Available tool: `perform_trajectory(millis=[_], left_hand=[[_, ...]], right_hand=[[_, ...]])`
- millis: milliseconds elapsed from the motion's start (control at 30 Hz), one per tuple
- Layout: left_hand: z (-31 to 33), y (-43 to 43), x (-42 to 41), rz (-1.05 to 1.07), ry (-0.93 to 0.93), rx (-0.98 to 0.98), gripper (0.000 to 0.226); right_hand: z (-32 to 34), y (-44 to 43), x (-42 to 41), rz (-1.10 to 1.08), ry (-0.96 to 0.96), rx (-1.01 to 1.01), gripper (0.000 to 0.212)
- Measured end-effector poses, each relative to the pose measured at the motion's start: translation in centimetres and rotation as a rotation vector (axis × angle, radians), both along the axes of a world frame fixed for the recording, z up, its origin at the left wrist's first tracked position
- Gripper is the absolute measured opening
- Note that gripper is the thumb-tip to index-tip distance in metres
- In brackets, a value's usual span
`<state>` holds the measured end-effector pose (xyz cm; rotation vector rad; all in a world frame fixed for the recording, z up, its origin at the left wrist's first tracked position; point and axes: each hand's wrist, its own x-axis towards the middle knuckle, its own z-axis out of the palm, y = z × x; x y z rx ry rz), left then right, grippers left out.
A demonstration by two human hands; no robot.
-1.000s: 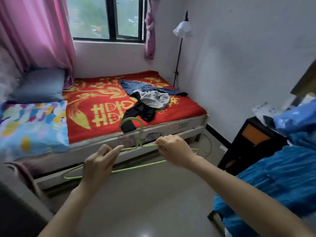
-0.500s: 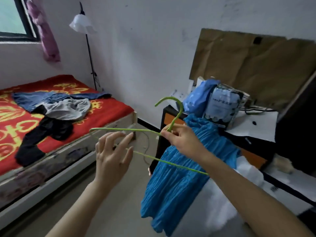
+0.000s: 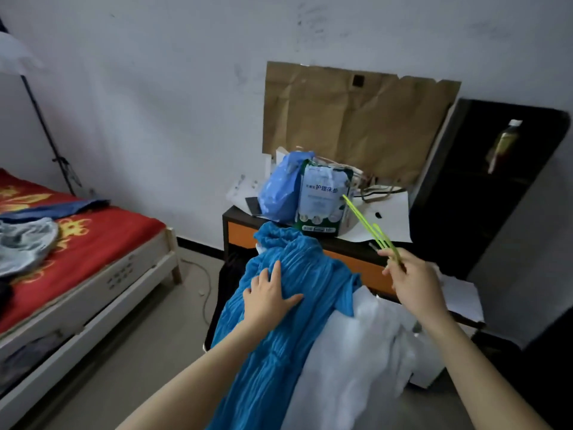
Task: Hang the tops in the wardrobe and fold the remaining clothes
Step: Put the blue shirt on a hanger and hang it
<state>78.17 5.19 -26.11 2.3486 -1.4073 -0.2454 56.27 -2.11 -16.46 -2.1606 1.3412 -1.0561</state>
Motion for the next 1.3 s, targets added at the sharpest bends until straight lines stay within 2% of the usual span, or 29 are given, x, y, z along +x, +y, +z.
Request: perform_trajectory(millis=[67, 133, 333, 433, 467, 567, 633, 767, 867, 967, 1033, 1100, 1300], left_hand=[[-0.5, -0.3, 0.0, 0.021, -0.044, -0.070, 0.067], [-0.5, 0.3, 0.4, 0.029, -0.006, -0.180, 0.053], [-2.0, 7.1, 0.3, -0.041, 0.056, -0.482, 0.052], [-3.4, 10.4, 1.0, 0.007, -0.022, -0.586, 0.058], [-3.5, 10.9, 1.3, 0.015, -0.018, -0.607, 0.058], [-3.5, 12.0, 1.6, 0.053, 0.024, -0.591, 0.056], [-3.2, 12.2, 1.2, 0.055, 0.040, -0.569, 0.054], [-3.1, 12.2, 0.8, 0.066, 0.056, -0.552, 0.054], [-3.4, 12.2, 0.7, 0.088, 0.072, -0.529, 0.053], [-3.7, 12.2, 0.4, 0.083, 0.080, -0.532, 0.052], [-3.7, 12.2, 0.4, 0.081, 0.094, -0.547, 0.051], [-3.8, 12.1, 0.9, 0.114, 0.119, -0.577, 0.050], [-4.7, 12.4, 1.2, 0.243, 0.281, -0.602, 0.045]], right_hand=[[-1.1, -0.4, -0.3, -0.071, 0.129, 0.014, 0.025], [-1.7, -0.8, 0.0, -0.118, 0.184, 0.063, 0.023], [-3.2, -2.2, 3.7, -0.191, 0.209, 0.142, 0.016], [-4.1, -3.1, 6.3, -0.157, 0.217, 0.205, 0.007], [-4.4, -3.5, 7.1, -0.138, 0.221, 0.241, 0.013], [-6.1, -4.2, 10.1, -0.047, 0.333, 0.329, 0.052], [-7.4, -4.6, 11.3, -0.053, 0.358, 0.326, 0.055], [-8.8, -5.6, 12.3, -0.048, 0.223, 0.345, 0.025], [-8.8, -5.4, 12.3, -0.115, 0.223, 0.240, 0.008], [-7.7, -4.9, 12.0, -0.140, 0.213, 0.026, 0.009], [-5.7, -4.3, 11.9, -0.122, 0.090, -0.087, 0.008], [-3.6, -3.8, 12.1, -0.075, -0.011, -0.160, 0.016], [1.0, -2.1, 11.4, 0.214, -0.189, -0.146, 0.054]])
